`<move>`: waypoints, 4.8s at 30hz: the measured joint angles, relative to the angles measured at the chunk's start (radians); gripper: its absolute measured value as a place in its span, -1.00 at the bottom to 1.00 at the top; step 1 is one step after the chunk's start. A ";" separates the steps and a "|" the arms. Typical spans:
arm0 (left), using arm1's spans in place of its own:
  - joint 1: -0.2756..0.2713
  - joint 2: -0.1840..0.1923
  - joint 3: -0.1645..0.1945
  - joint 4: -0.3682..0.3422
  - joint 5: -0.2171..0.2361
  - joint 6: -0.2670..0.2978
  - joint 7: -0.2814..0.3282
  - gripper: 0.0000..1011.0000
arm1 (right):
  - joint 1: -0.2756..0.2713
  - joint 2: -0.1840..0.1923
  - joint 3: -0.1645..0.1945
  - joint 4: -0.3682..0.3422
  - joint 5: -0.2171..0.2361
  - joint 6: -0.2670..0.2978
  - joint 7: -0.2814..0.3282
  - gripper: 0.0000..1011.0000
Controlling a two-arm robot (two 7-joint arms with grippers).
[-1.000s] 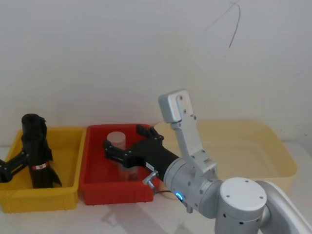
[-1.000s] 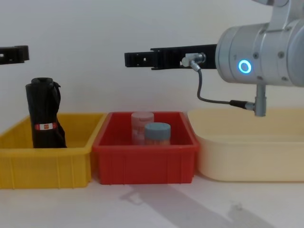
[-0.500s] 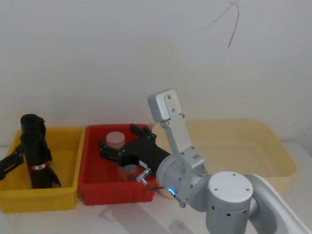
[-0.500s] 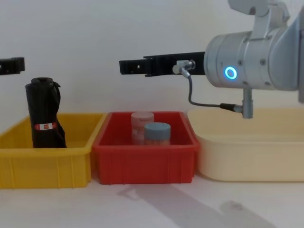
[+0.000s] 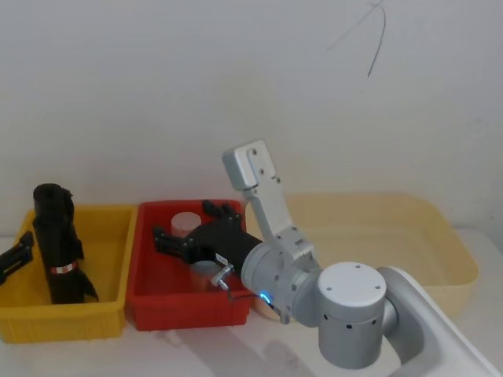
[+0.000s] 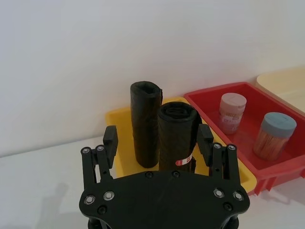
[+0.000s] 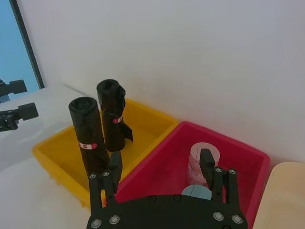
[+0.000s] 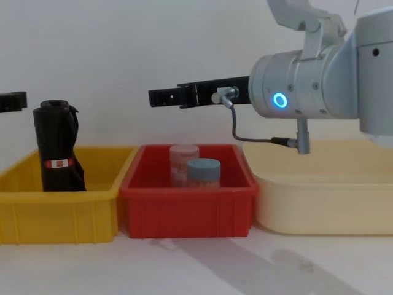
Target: Pick up the garbage bag with the one hand and transfer it to the other hand.
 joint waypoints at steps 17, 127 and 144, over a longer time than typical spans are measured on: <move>-0.126 -0.049 0.067 0.162 -0.011 -0.035 -0.074 0.98 | 0.033 -0.031 0.003 0.067 -0.009 0.000 0.017 0.98; -0.315 -0.113 0.171 0.494 -0.071 -0.096 -0.203 0.98 | 0.212 -0.060 0.016 0.426 -0.088 0.140 0.191 0.40; -0.315 -0.113 0.171 0.494 -0.071 -0.096 -0.203 0.89 | 0.211 -0.060 0.016 0.424 -0.088 0.142 0.195 0.29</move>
